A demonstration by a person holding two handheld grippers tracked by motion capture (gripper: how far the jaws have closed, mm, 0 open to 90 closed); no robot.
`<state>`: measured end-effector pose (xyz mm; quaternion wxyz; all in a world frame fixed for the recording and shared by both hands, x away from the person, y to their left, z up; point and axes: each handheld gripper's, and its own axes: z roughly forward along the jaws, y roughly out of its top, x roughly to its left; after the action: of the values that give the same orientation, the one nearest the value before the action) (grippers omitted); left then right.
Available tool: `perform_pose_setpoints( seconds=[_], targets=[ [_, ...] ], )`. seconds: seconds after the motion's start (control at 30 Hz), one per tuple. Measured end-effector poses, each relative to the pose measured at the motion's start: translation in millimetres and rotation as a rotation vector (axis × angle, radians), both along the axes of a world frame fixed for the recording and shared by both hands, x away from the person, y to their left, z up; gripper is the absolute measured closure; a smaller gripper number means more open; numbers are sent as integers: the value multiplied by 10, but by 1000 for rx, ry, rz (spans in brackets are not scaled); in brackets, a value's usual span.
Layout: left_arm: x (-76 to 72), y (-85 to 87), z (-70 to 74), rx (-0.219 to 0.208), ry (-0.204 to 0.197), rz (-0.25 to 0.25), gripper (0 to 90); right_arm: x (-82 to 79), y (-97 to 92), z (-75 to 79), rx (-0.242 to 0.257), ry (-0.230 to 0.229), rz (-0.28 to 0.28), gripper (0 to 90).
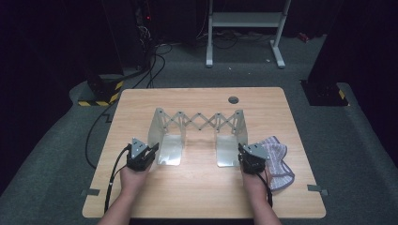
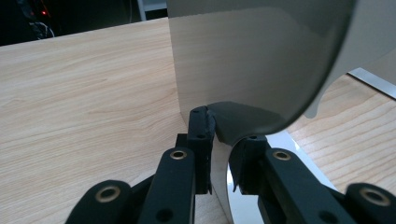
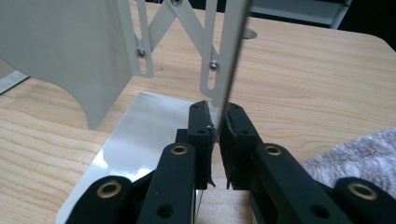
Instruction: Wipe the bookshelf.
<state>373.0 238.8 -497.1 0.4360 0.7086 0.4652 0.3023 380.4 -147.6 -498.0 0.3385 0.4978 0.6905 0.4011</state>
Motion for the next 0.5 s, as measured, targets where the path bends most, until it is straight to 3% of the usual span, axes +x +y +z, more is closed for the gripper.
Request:
perform_pose_setpoints(
  seconds=[0.1,0.23,0.4,0.5],
  targets=[
    [-10,12,-4,-18,5,-11,777,-13,-6,10,3,-8,2,794],
    [-102,53,-16,-39,7,-29,684,-72,-11,38,21,-4,15,672],
    [-309,134,-65,-53,18,-56,622,-284,-20,1,31,28,55,584],
    [-490,136,-144,-72,44,-112,583,-428,-20,-14,40,51,69,573]
  ],
)
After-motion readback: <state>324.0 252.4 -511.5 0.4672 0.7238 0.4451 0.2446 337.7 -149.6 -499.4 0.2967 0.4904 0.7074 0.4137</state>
